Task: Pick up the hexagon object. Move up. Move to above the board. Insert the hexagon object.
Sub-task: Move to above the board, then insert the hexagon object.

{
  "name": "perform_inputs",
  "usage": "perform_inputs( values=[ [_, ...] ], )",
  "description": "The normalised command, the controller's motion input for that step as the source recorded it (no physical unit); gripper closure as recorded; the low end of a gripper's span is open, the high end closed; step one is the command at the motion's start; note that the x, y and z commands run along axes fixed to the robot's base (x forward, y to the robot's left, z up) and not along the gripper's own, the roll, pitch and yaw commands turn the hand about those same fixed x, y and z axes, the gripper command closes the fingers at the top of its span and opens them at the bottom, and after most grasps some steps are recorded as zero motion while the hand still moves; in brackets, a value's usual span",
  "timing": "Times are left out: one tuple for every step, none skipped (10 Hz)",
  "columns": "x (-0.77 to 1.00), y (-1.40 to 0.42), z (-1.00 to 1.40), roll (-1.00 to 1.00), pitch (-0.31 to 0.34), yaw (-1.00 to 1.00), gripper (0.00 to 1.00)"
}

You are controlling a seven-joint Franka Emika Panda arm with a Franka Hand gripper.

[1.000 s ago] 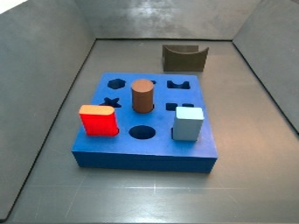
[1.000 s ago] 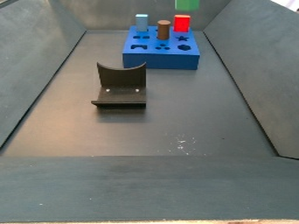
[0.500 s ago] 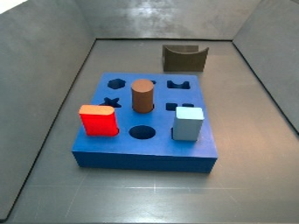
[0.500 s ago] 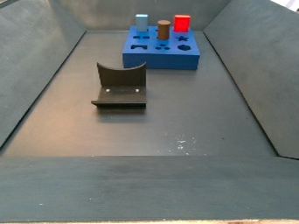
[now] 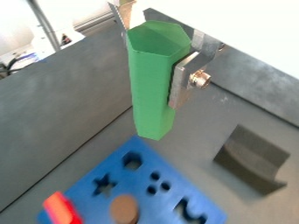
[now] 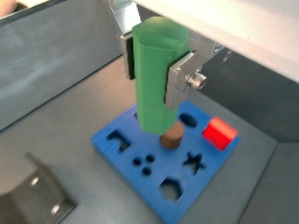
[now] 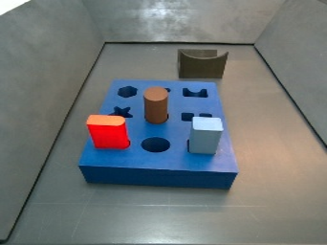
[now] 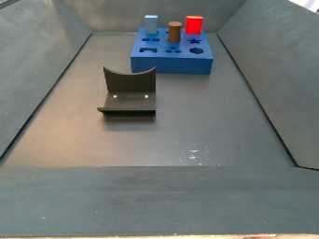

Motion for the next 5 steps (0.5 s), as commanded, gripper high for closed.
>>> perform_inputs(
  values=[
    [0.09, -1.00, 0.16, 0.00, 0.119, 0.01, 1.00],
    [0.09, -0.76, 0.13, 0.01, 0.135, 0.01, 1.00],
    [0.09, -0.49, 0.09, 0.01, 0.144, 0.01, 1.00],
    [0.08, -0.25, 0.05, 0.02, 0.119, 0.01, 1.00],
    [-0.58, 0.74, -0.98, 0.00, -0.139, 0.00, 1.00]
  ],
)
